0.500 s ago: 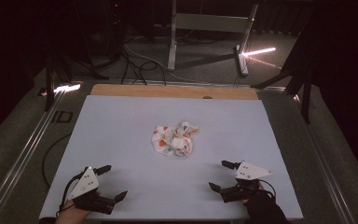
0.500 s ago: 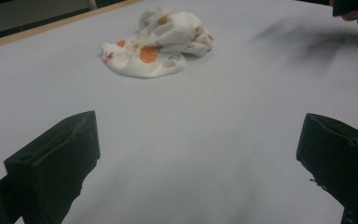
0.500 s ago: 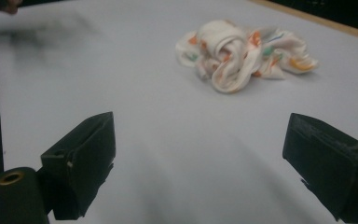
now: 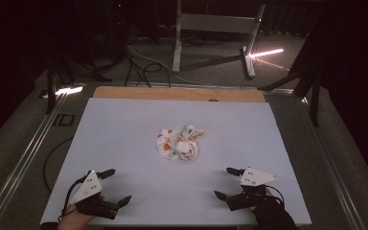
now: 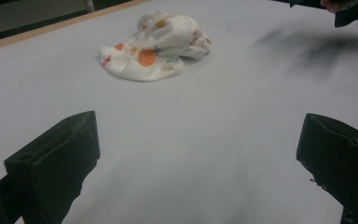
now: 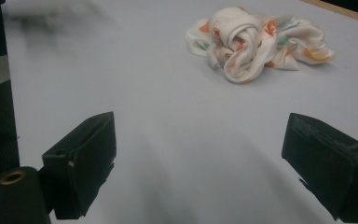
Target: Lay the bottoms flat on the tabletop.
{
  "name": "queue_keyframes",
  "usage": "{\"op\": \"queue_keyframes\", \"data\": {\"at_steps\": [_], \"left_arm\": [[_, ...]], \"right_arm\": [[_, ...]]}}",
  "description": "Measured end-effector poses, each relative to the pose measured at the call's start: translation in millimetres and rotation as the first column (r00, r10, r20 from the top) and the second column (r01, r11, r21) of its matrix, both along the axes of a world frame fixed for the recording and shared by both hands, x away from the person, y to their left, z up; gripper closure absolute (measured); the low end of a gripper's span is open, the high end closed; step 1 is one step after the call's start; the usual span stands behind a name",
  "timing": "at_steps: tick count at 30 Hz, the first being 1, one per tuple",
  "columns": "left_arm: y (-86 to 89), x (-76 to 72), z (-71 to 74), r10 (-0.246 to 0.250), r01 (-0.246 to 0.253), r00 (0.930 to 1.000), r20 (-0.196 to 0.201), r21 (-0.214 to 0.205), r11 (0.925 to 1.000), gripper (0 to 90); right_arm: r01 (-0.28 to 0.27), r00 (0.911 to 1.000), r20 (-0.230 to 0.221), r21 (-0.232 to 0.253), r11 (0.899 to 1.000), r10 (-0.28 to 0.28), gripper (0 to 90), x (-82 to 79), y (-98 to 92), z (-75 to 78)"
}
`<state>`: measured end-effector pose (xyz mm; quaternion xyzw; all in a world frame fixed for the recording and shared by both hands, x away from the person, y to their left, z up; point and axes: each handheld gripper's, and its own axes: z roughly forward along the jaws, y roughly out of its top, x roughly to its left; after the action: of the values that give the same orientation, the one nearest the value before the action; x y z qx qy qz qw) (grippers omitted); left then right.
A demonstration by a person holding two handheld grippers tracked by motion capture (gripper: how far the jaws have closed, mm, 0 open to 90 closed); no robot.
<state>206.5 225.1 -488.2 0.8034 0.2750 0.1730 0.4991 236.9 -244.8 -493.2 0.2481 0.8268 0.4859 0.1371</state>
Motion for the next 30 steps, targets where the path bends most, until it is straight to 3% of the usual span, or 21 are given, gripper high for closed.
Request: {"op": "queue_keyframes", "data": {"at_steps": [8,12,22,27,30], "left_arm": [[-7.3,-3.0,6.9,-0.042,0.042,0.9991,-0.009,0.009,0.9991,0.1],[-14.9,-2.9,14.5,-0.08,0.08,0.9968,-0.011,0.024,0.9965,0.1],[-22.8,2.9,42.8,-0.133,0.132,0.9909,0.022,0.035,0.9906,0.1],[-26.0,9.7,54.4,-0.143,0.142,0.9888,0.043,0.023,0.9896,0.1],[-30.0,14.7,60.0,-0.157,0.155,0.9864,0.05,0.037,0.9873,0.1]], "right_arm": [[-0.033,0.9994,-0.011,-0.009,0.999,0.032,10.1,-3.5,0.9,10.5],[-0.058,0.9983,-0.008,-0.036,0.998,0.057,10.1,-5.4,5.6,15.7],[-0.074,0.9967,0.034,0.011,0.997,0.074,10.1,-7.4,11.5,48.3],[-0.073,0.9961,0.052,0.023,0.997,0.072,10.1,-3.1,12.8,59.8],[-0.076,0.9952,0.064,0.031,0.997,0.074,10.1,1.8,15.5,66.7]]}}
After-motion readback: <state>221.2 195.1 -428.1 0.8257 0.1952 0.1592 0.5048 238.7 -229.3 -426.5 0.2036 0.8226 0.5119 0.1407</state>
